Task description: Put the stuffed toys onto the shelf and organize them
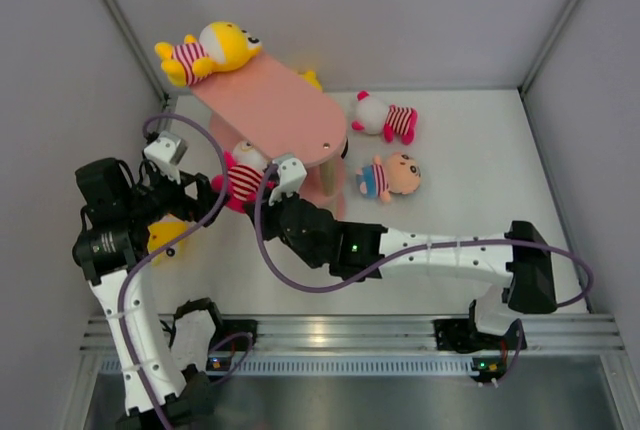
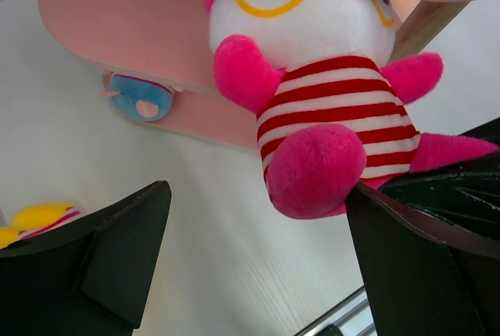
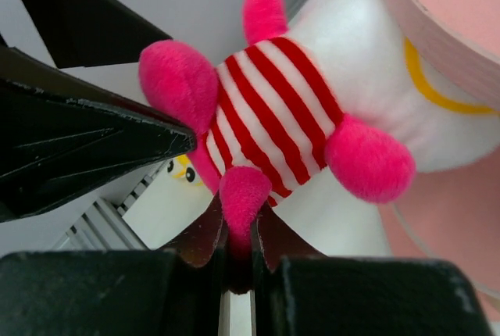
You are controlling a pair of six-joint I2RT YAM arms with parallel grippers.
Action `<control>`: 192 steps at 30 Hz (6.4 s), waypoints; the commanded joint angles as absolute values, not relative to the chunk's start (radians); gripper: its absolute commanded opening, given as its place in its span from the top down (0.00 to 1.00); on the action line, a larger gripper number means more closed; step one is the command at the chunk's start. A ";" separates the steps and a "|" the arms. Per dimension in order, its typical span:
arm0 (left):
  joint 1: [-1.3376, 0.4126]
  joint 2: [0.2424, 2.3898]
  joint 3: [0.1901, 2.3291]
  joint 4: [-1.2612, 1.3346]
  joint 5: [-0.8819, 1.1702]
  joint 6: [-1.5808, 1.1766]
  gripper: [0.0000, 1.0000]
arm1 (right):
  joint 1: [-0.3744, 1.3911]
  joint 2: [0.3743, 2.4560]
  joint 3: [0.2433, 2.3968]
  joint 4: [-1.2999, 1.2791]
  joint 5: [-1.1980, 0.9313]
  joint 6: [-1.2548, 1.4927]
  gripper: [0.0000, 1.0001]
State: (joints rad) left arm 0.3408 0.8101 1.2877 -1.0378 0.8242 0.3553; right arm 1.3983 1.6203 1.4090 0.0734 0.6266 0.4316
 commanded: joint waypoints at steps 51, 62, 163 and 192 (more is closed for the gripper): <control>0.292 1.281 1.049 0.081 0.710 0.069 1.00 | 1.267 1.252 1.172 0.117 0.190 0.144 0.43; 0.258 1.310 1.080 0.081 0.663 0.064 0.86 | 1.253 1.164 1.146 0.052 0.184 0.172 0.42; 0.098 1.063 1.157 -0.600 0.262 0.219 0.17 | 0.054 1.532 1.333 -0.031 0.102 0.272 1.00; 0.115 0.675 1.314 -1.039 0.955 0.239 0.11 | 1.153 0.822 1.166 -0.273 0.115 -0.391 1.00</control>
State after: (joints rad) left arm 0.1059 0.6613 1.2510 -1.0187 0.7544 0.2691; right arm 1.0611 0.7841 1.1587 -0.4198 0.1513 -0.3649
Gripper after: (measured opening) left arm 0.883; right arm 0.049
